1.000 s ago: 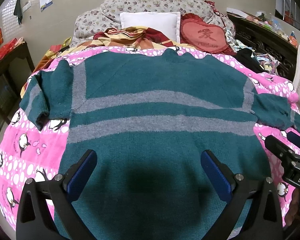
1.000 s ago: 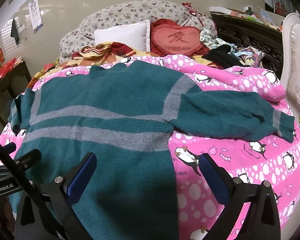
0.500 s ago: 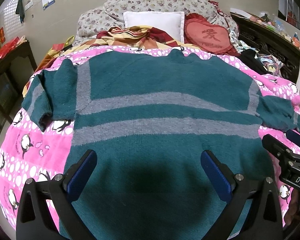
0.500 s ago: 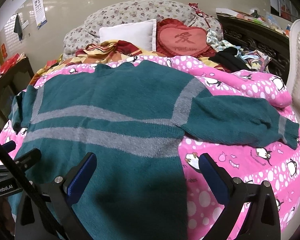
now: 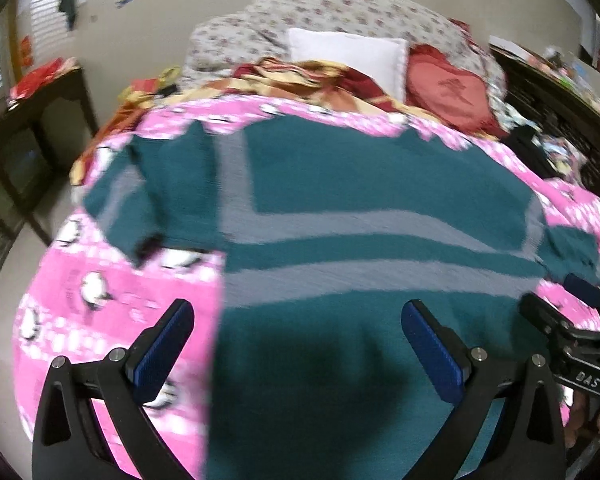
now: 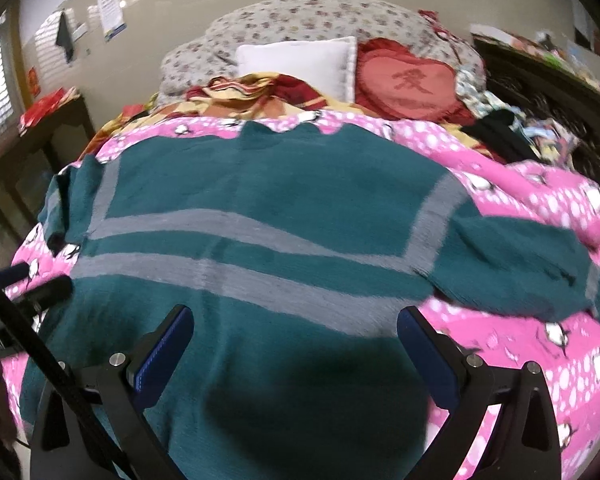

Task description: Fold small clothes

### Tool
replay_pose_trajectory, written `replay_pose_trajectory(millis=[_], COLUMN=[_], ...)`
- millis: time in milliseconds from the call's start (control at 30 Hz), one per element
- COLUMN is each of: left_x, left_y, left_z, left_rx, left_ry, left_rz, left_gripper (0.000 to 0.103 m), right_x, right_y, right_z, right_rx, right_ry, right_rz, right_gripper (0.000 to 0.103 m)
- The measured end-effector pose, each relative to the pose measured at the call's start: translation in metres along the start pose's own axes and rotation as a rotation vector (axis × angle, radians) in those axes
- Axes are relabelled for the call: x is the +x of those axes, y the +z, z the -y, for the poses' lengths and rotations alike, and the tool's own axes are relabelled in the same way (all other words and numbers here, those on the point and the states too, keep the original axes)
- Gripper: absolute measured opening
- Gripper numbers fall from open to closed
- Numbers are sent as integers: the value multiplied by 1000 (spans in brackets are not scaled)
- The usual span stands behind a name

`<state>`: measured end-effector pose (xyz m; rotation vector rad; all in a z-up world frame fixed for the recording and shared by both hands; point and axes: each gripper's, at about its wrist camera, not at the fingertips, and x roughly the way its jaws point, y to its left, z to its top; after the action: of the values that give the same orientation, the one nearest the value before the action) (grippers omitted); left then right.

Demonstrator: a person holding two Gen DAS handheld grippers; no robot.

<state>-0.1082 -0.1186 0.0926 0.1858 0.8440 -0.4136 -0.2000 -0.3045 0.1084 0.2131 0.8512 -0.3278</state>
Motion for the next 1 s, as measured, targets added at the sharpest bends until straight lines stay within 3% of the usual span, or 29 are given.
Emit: replay_pose_trajectory(millis=[133, 267, 433, 567, 667, 900, 1000], left_x=[-1, 4, 0, -2, -3, -4, 0], left_y=[8, 11, 5, -2, -7, -12, -11], left_z=[-49, -100, -151, -184, -205, -245, -249], left_rx=[-56, -122, -196, -240, -259, -345, -343], left_ry=[85, 149, 213, 252, 281, 282, 280], left_rz=[19, 8, 8, 3, 0, 4, -4], left_gripper=[103, 103, 103, 103, 103, 103, 103], right_x=[7, 13, 22, 47, 72, 119, 139], right_y=[8, 22, 47, 60, 65, 72, 73], right_z=[-19, -50, -131, -204, -249, -294, -309], right_rx=[-28, -52, -184, -288, -324, -328, -319], right_ry=[59, 209, 402, 507, 544, 538, 546], right_rz=[0, 4, 26, 14, -20, -83, -125], right_gripper=[103, 103, 98, 90, 83, 79, 64])
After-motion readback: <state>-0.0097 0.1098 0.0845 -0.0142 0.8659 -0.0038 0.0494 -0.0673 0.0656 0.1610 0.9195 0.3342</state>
